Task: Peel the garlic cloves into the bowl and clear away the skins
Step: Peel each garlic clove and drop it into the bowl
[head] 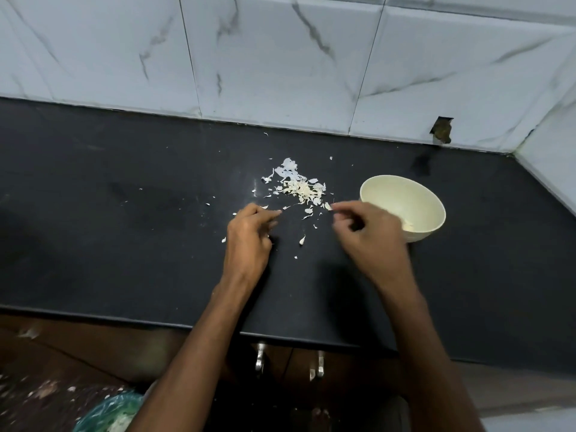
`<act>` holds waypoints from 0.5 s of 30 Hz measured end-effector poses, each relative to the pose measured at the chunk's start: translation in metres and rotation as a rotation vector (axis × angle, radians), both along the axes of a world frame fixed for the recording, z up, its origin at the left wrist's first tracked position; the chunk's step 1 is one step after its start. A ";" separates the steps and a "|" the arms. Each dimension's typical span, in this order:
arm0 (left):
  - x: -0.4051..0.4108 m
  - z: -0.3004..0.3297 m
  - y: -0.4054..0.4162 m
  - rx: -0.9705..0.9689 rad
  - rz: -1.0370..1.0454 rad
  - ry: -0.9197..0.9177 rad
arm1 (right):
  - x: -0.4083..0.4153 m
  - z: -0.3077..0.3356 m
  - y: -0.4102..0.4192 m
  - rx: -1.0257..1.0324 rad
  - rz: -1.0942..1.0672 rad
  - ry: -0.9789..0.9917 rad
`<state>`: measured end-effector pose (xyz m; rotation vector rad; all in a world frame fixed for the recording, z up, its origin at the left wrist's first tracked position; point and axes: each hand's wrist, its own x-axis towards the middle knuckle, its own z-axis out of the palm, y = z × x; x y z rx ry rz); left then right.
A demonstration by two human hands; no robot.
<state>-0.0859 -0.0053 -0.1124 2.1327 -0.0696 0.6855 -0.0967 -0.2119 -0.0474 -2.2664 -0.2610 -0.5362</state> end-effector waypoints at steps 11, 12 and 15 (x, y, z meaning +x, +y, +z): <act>-0.016 0.012 0.016 -0.295 0.158 0.001 | 0.009 -0.044 0.038 -0.038 0.077 0.217; -0.018 0.014 0.015 -0.317 0.161 -0.009 | 0.007 -0.043 0.039 0.087 0.115 0.240; -0.018 0.012 0.016 -0.337 0.135 -0.039 | 0.008 -0.036 0.041 0.497 0.215 0.307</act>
